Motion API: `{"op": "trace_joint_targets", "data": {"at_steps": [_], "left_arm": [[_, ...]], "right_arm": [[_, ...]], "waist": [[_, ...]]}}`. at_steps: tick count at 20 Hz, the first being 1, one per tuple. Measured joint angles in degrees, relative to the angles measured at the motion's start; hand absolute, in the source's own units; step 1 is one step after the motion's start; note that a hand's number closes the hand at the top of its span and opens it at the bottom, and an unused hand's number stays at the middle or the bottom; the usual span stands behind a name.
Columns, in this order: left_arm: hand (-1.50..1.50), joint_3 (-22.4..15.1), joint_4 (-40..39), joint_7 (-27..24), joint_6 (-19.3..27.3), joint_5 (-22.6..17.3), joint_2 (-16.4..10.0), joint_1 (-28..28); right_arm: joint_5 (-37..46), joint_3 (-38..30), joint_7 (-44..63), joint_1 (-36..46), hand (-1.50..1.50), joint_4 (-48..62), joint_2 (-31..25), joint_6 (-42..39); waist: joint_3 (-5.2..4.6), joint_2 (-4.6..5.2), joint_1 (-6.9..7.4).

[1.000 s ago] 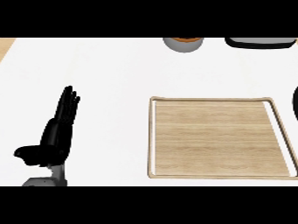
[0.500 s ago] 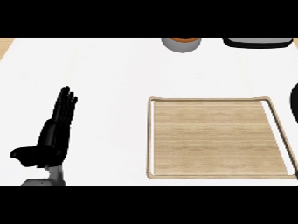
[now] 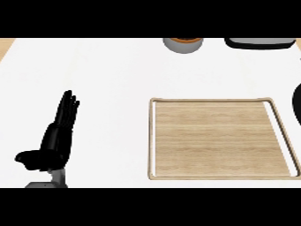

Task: Pick the pear from the tray and place it in the pot

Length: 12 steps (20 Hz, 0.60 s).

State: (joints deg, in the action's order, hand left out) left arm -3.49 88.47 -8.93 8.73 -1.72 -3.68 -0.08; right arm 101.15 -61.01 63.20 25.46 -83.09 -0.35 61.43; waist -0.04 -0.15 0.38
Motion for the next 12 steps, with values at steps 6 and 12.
{"op": "trace_joint_targets", "data": {"at_steps": [6, 12], "left_arm": [[0.00, -0.2, 0.9, 0.4, 0.1, 0.4, 0.1, 0.4], [0.00, -0.6, 0.9, 1.2, 0.4, 0.6, 0.6, 0.1]], "right_arm": [[-0.4, 6.9, 3.6, -9.1, -1.50, -7.2, 0.4, -1.7], [1.0, 9.3, 6.6, -15.7, -1.50, -13.2, 0.4, -1.6]], "waist": [[0.01, -0.06, 0.08], [0.04, 0.01, -0.10]]}}
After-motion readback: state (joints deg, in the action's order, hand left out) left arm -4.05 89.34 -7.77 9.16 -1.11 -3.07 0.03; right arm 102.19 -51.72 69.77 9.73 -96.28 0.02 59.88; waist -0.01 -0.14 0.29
